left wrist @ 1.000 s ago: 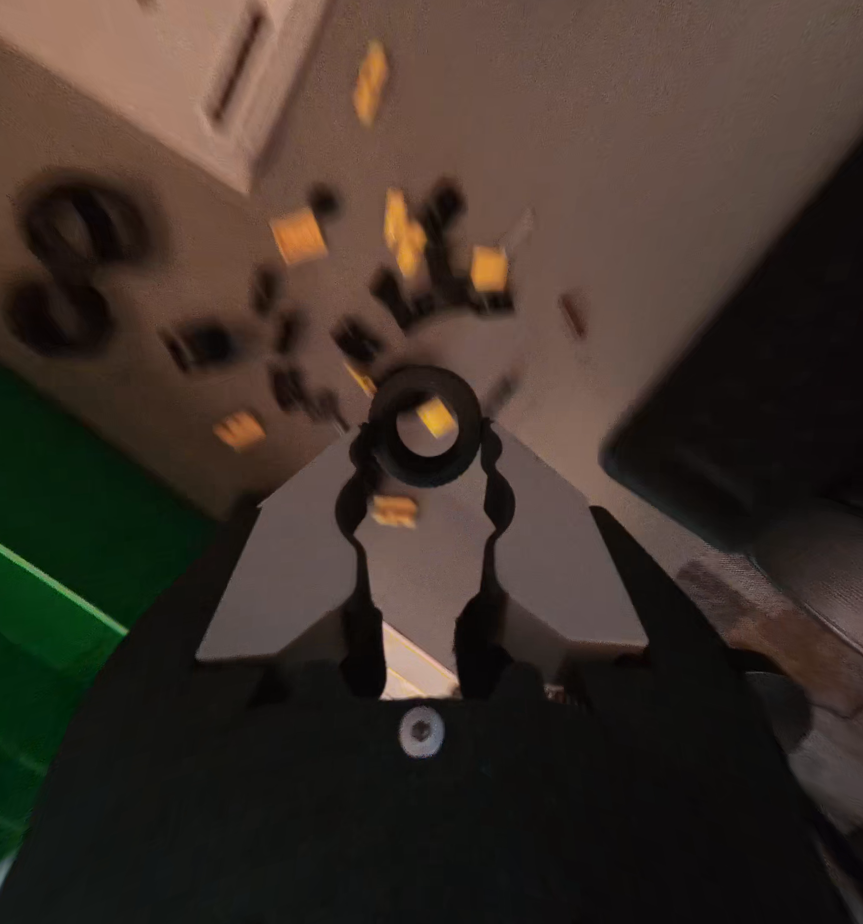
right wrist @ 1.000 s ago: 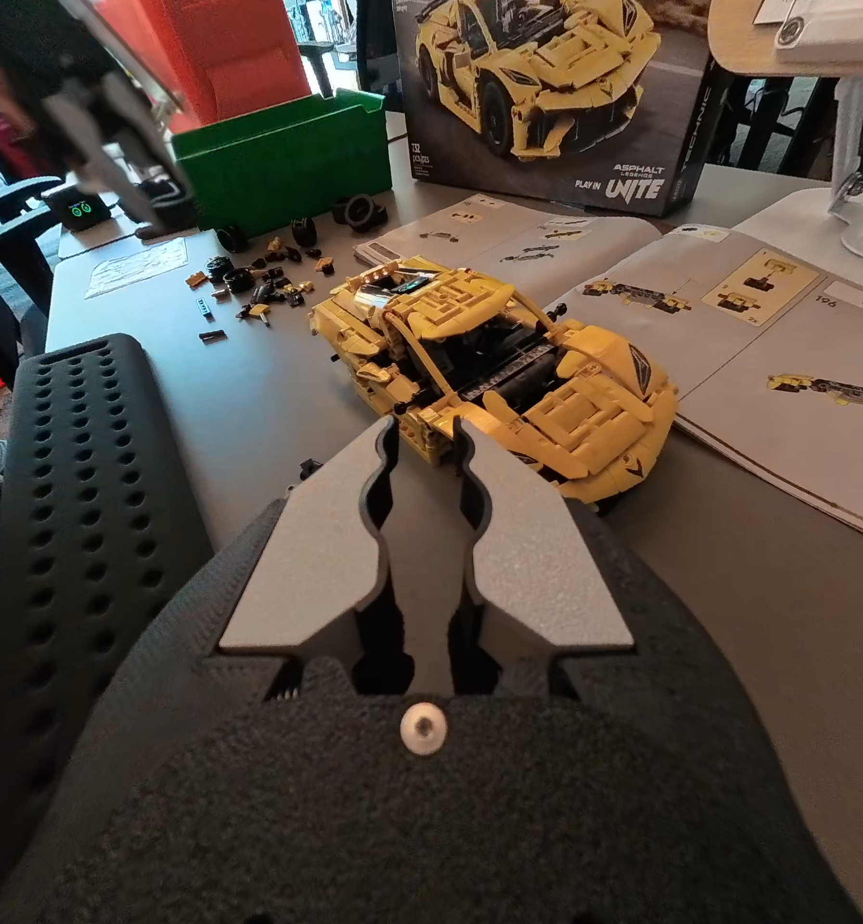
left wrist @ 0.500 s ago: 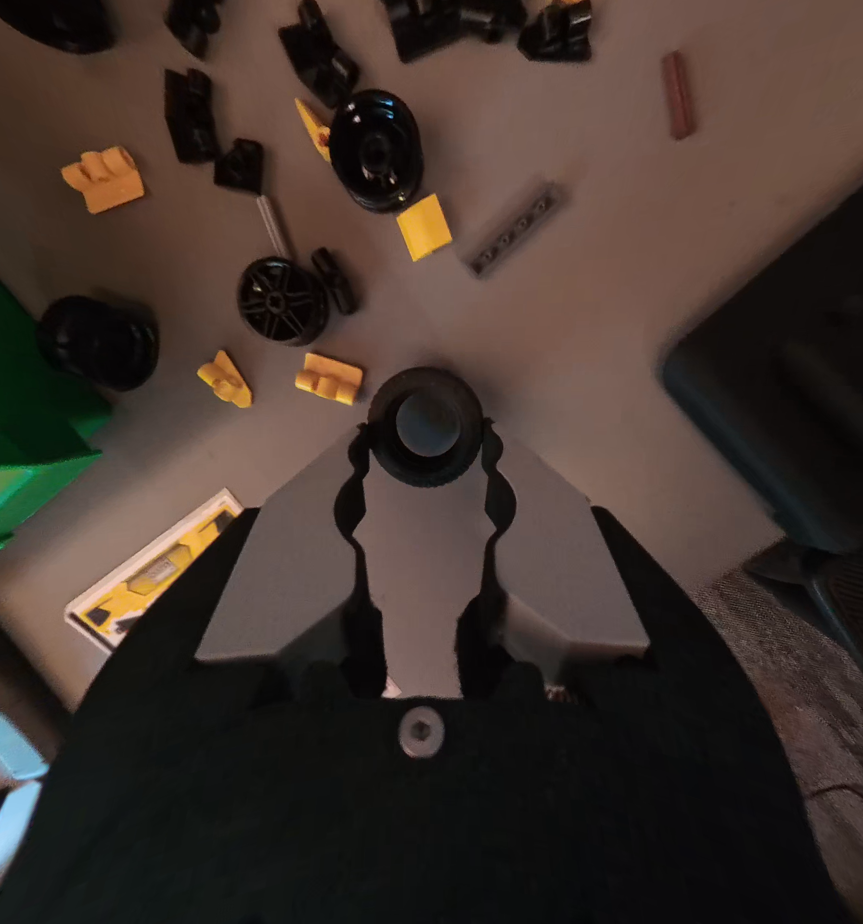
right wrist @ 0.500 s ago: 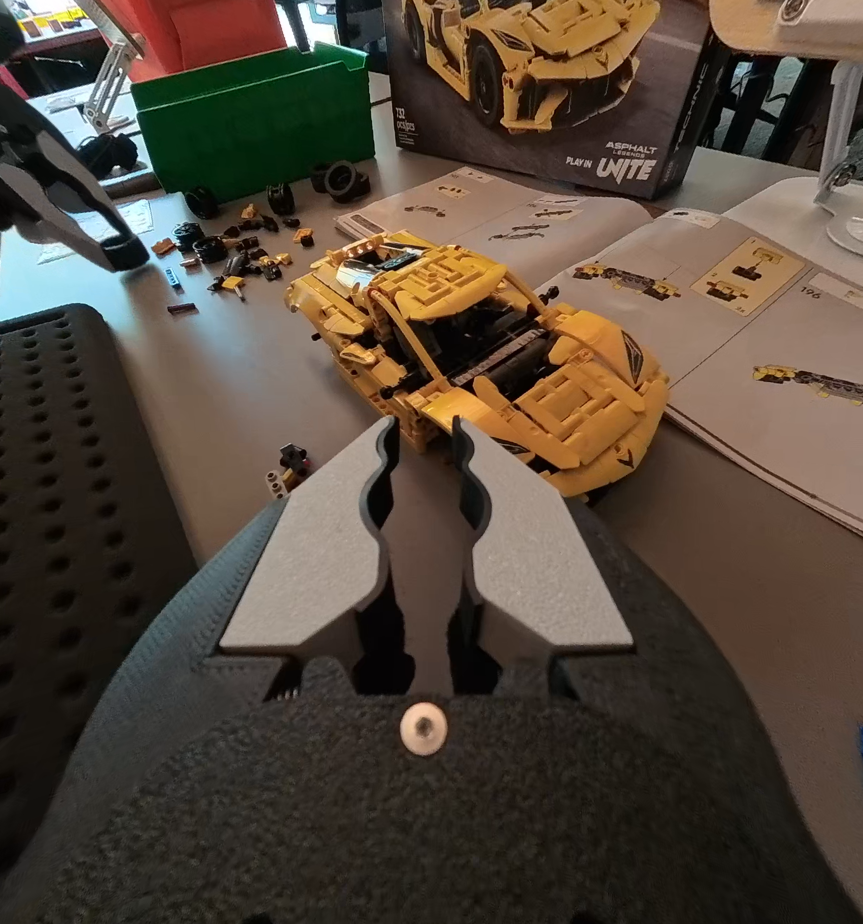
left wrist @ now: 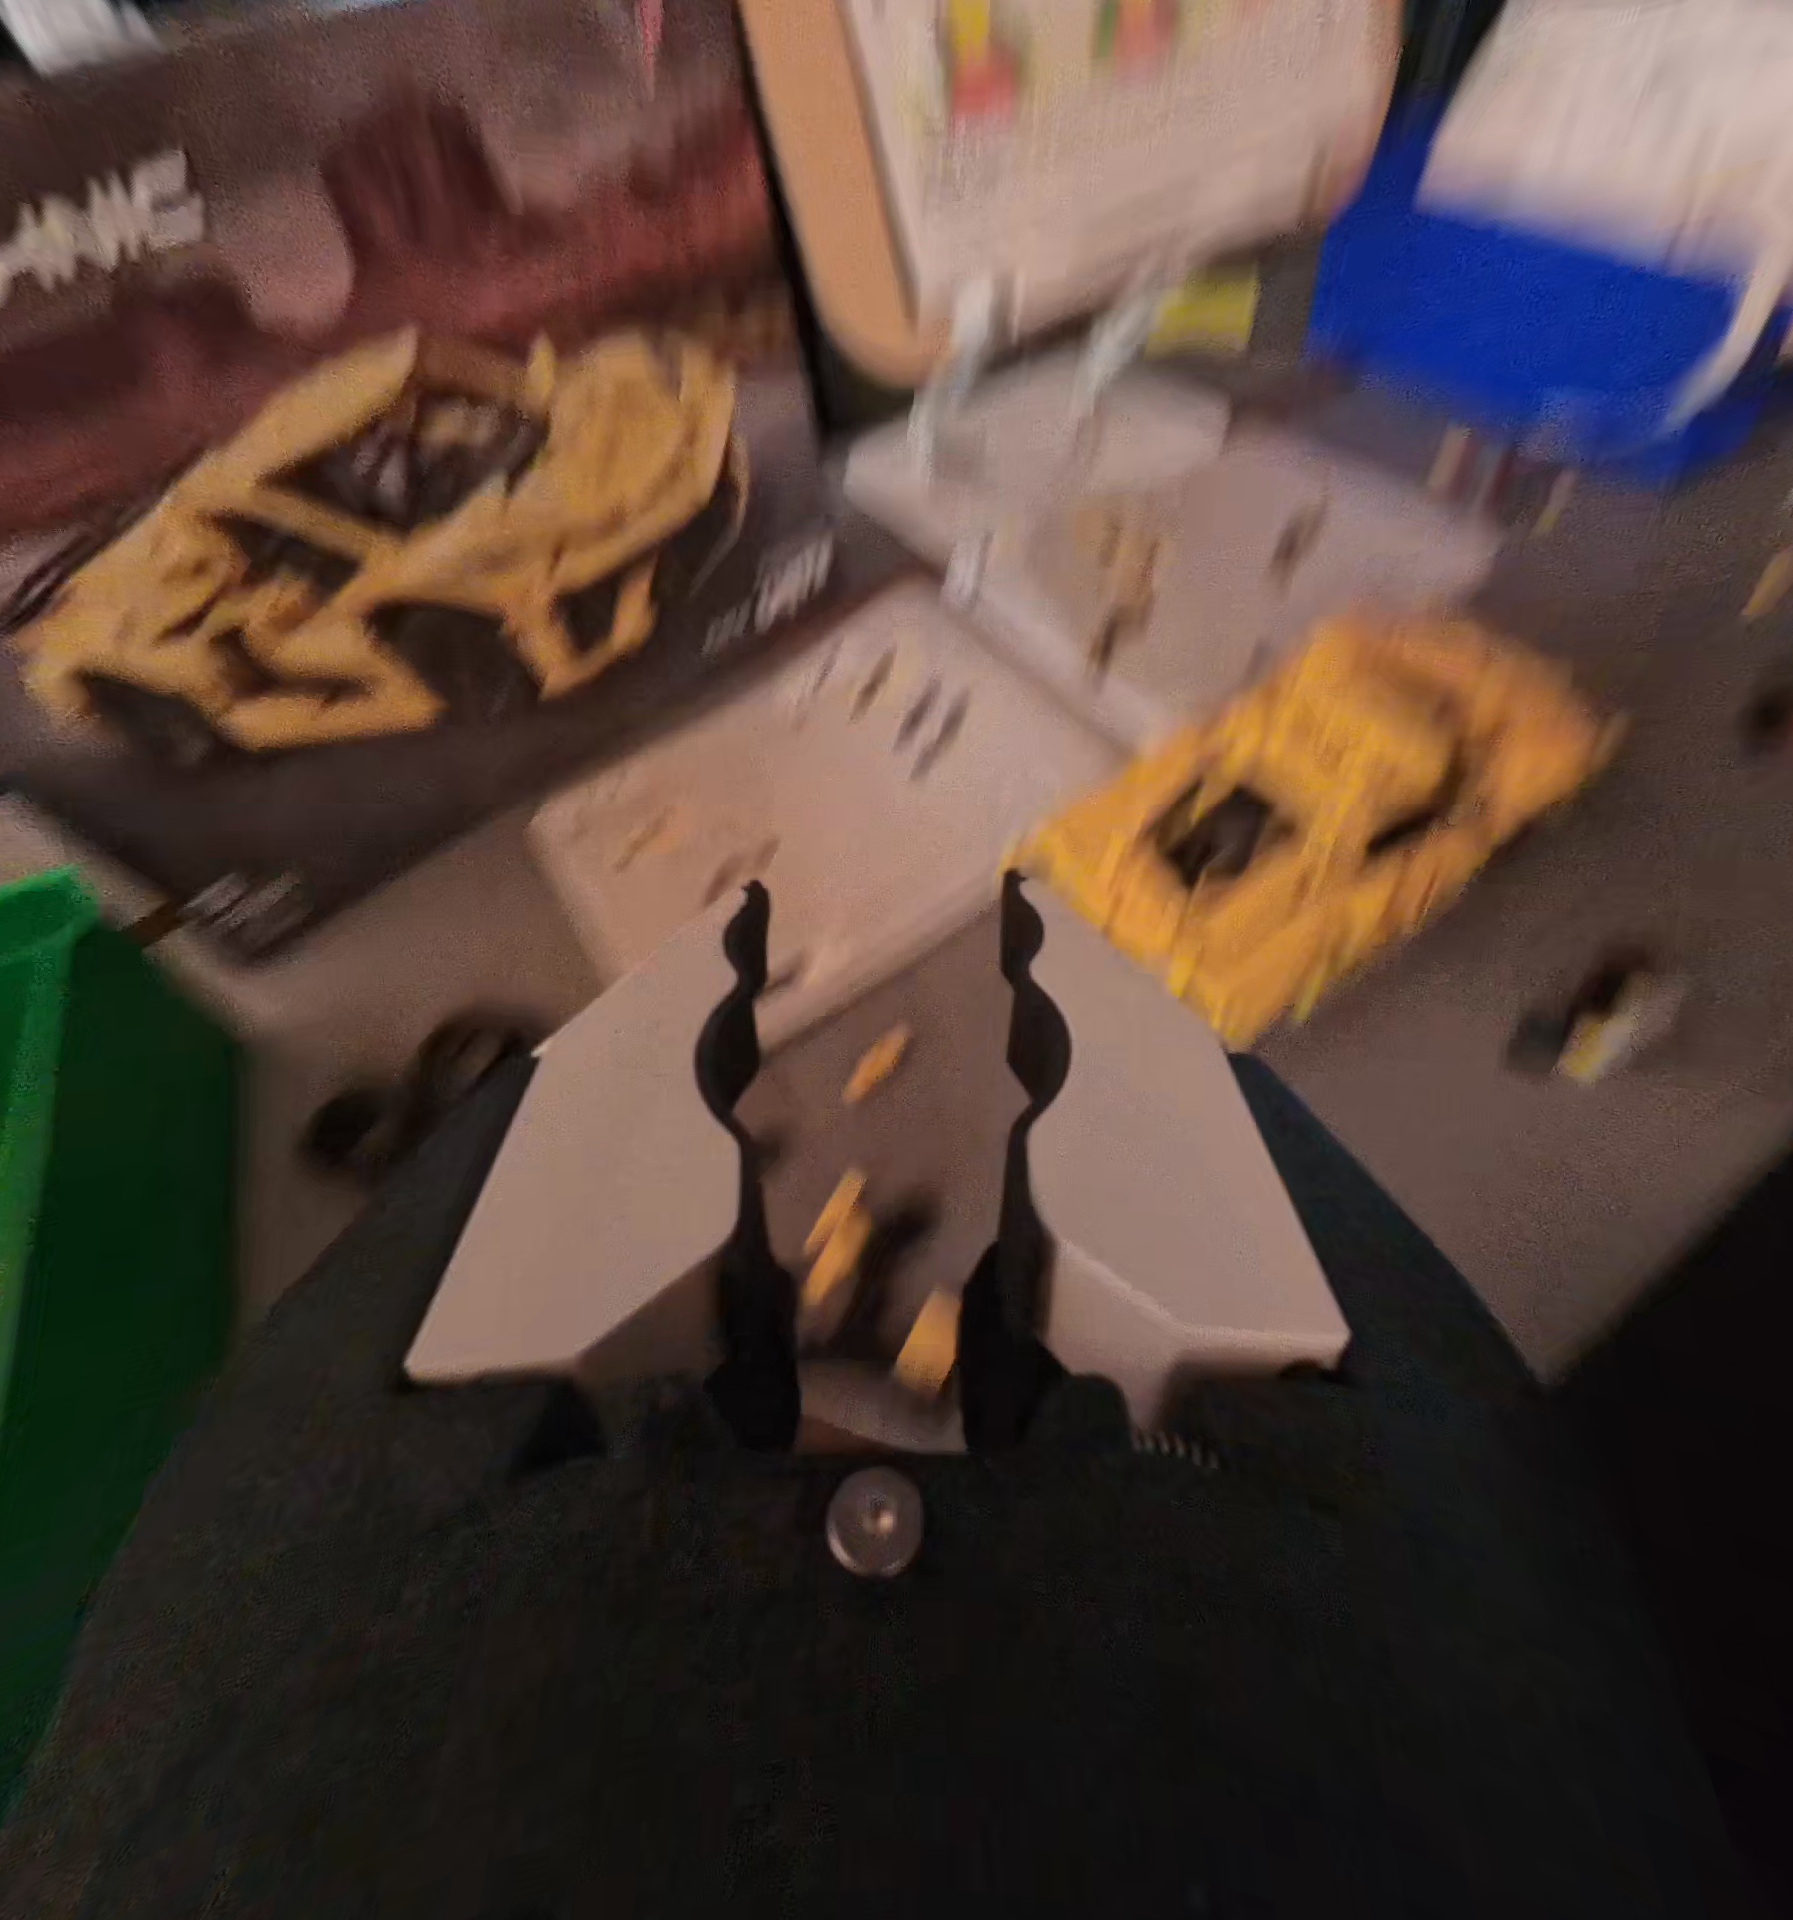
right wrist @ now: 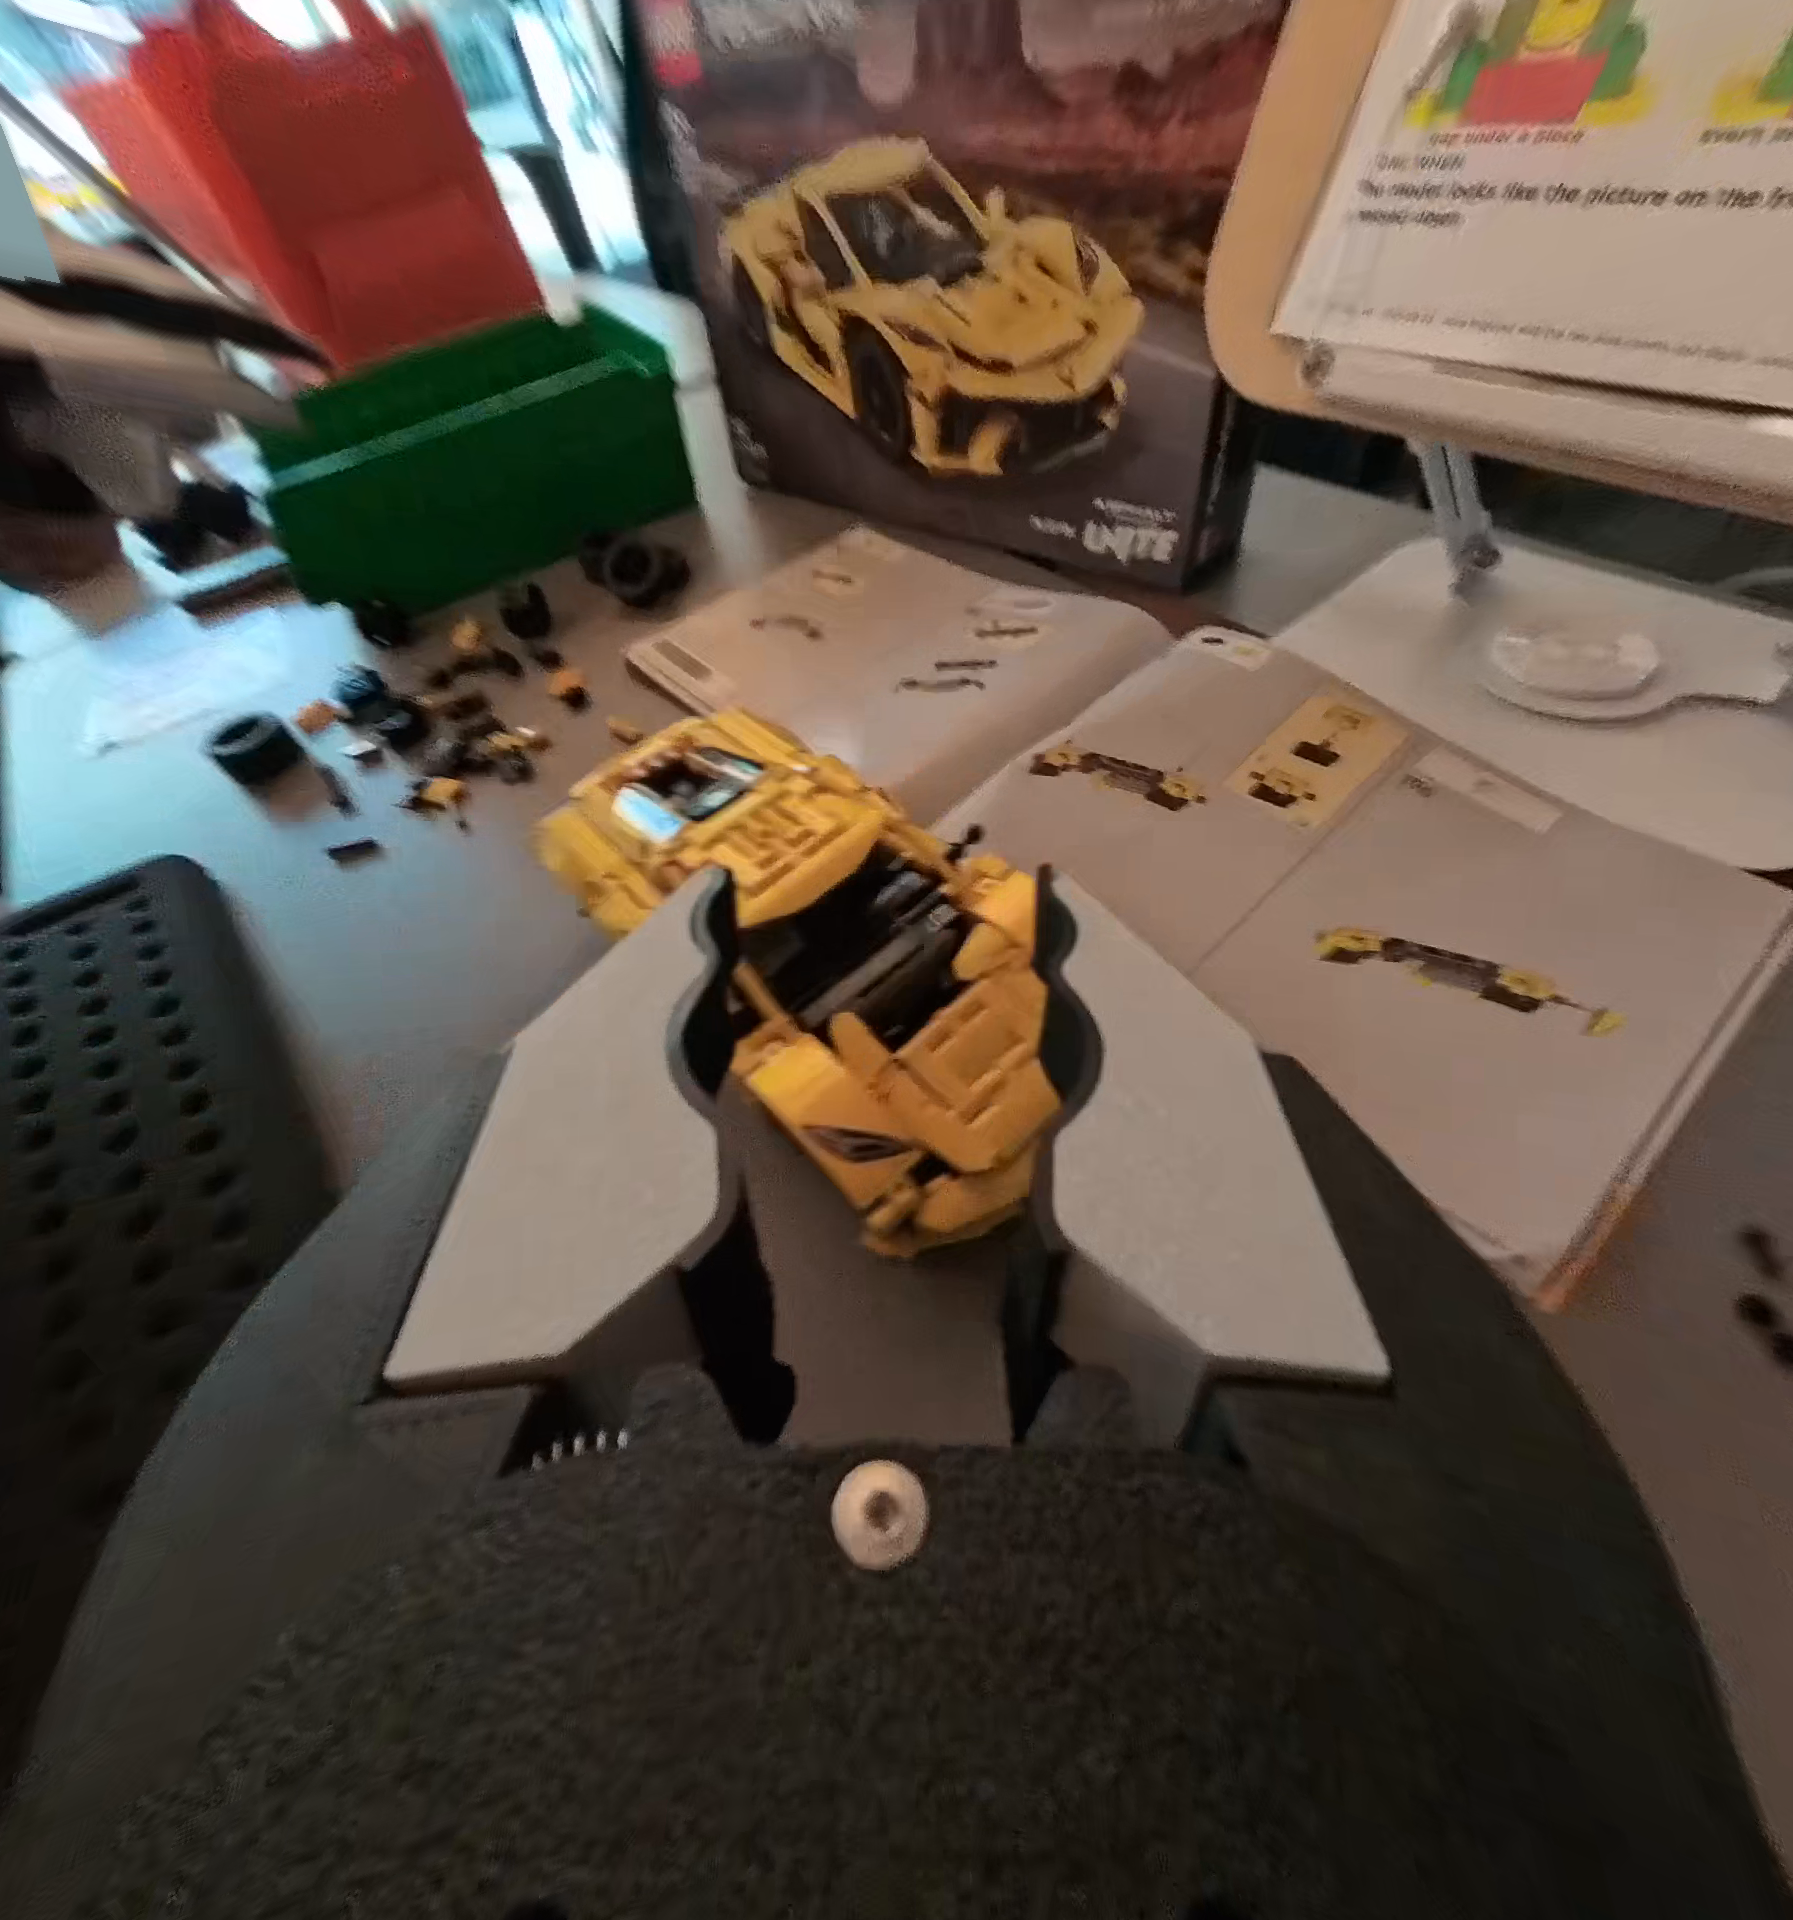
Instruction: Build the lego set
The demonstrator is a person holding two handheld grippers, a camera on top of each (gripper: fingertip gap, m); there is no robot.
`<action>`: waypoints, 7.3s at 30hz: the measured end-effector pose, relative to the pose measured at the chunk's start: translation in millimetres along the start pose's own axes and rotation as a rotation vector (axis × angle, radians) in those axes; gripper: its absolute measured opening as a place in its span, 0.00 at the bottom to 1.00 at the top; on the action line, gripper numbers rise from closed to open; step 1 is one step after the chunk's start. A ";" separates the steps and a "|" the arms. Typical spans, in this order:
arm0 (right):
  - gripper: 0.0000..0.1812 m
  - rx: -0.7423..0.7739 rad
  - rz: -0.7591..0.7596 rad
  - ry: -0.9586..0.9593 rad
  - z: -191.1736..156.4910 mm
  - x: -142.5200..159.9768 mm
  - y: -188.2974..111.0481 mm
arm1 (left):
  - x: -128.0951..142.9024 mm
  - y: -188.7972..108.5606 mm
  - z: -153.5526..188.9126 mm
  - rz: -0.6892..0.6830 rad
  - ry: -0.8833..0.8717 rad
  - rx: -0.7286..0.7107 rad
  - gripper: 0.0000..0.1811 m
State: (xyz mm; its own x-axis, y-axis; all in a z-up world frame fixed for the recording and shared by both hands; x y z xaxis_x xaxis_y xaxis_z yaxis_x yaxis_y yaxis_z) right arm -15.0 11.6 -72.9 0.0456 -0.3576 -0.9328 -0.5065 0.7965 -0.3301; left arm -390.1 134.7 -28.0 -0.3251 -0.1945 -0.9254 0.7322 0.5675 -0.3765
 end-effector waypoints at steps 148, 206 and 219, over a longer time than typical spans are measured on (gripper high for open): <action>0.05 0.305 -0.602 0.038 2.1 120.4 -102.3 | 17.4 183.8 36.4 -0.040 -0.161 0.210 0.16; 0.06 0.325 -0.588 0.104 22.6 138.9 -100.6 | 23.2 188.2 37.0 -0.067 -0.143 0.199 0.16; 0.01 0.366 -0.676 -0.003 19.1 138.0 -95.9 | 23.3 188.1 36.9 -0.068 -0.141 0.197 0.16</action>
State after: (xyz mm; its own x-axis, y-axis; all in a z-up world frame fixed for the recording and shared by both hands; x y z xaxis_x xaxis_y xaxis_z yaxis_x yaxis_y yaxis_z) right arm 56.3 -104.9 -172.7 0.2467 -0.8235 -0.5109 -0.0502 0.5156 -0.8554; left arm -237.8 207.5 -121.9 -0.3009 -0.3447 -0.8892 0.8185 0.3852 -0.4263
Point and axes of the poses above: each gripper's, where its closed fingertips meet, y out along the fingers, x out of its underside, z = x × y across the jaws, the point moved 8 cm from there along -y, back along the fingers
